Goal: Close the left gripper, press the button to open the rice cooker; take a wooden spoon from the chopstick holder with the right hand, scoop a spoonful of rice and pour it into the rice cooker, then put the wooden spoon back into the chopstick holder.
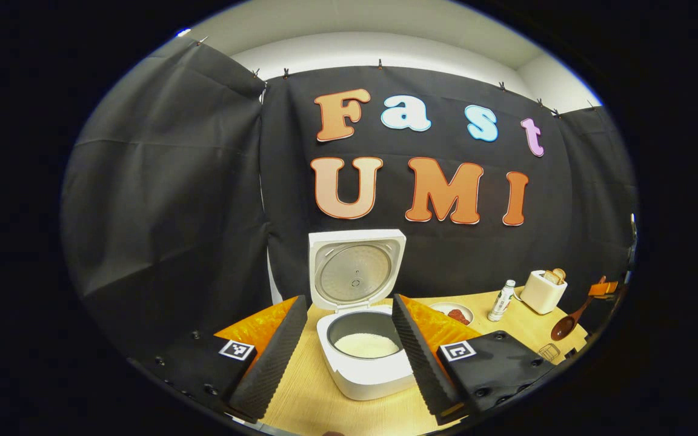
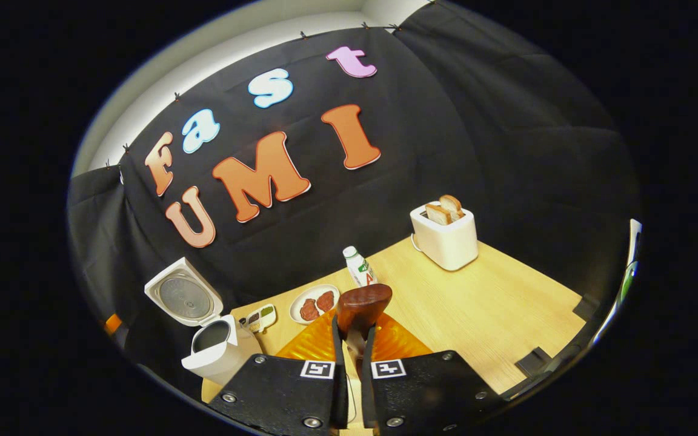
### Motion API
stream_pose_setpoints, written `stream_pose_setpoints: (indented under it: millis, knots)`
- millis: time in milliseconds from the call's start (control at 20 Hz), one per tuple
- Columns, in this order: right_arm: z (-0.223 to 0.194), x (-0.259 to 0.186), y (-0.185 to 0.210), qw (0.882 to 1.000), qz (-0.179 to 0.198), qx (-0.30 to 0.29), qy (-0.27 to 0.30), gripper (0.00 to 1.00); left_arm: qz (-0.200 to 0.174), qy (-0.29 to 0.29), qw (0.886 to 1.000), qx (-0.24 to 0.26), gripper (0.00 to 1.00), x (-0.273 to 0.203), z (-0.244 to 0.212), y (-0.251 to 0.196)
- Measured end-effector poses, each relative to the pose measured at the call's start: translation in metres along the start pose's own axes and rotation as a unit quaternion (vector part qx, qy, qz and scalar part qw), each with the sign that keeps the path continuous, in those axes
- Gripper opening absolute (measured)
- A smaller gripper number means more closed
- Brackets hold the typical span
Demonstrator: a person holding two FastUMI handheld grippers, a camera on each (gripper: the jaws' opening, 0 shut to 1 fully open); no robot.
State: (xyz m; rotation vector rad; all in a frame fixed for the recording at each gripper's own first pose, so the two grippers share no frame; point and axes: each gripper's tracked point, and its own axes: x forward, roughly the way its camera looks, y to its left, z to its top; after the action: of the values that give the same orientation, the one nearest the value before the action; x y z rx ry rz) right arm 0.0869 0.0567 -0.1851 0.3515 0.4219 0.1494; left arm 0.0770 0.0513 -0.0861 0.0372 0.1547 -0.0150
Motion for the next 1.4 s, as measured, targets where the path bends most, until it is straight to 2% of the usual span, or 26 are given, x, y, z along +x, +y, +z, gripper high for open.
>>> stream_pose_setpoints:
  millis: [300, 450, 550, 600, 800, 1000, 1100, 1200, 1250, 1350, 1400]
  knots:
    - [-0.054, 0.009, -0.037, 0.998, -0.024, 0.009, 0.05, 0.08, 0.002, 0.003, 1.0, -0.024, 0.96, 0.003, 0.005, -0.007]
    - [-0.073, 0.018, -0.049, 0.997, -0.03, 0.02, 0.062, 0.08, 0.005, -0.001, 1.0, -0.011, 0.98, 0.004, 0.01, -0.012]
    - [-0.082, 0.023, -0.053, 0.997, -0.032, 0.025, 0.07, 0.08, 0.011, -0.004, 1.0, -0.004, 0.95, 0.006, 0.014, -0.015]
    - [-0.086, 0.025, -0.056, 0.996, -0.03, 0.031, 0.073, 0.08, 0.015, -0.007, 1.0, -0.002, 0.98, 0.006, 0.016, -0.015]
    - [-0.099, 0.033, -0.073, 0.994, -0.037, 0.066, 0.084, 0.08, 0.019, -0.007, 1.0, 0.003, 0.99, 0.009, 0.018, -0.021]
    - [-0.099, 0.033, -0.08, 0.99, -0.033, 0.101, 0.09, 0.18, 0.026, -0.013, 1.0, -0.005, 0.99, 0.017, 0.026, -0.026]
    - [-0.098, 0.03, -0.079, 0.989, -0.023, 0.114, 0.094, 0.29, 0.029, -0.011, 0.999, -0.015, 1.0, 0.023, 0.026, -0.029]
    - [-0.097, 0.026, -0.085, 0.989, -0.037, 0.101, 0.096, 0.44, 0.039, -0.019, 0.999, -0.02, 1.0, 0.034, 0.036, -0.026]
    - [-0.094, 0.027, -0.092, 0.99, -0.051, 0.087, 0.094, 0.58, 0.042, -0.022, 0.999, -0.026, 1.0, 0.038, 0.041, -0.027]
    - [-0.085, 0.022, -0.104, 0.991, -0.08, 0.058, 0.085, 0.94, 0.029, -0.023, 0.999, -0.039, 0.99, 0.049, 0.053, -0.034]
    - [-0.08, 0.018, -0.109, 0.992, -0.091, 0.046, 0.081, 0.94, 0.025, -0.024, 0.999, -0.042, 0.98, 0.054, 0.061, -0.035]
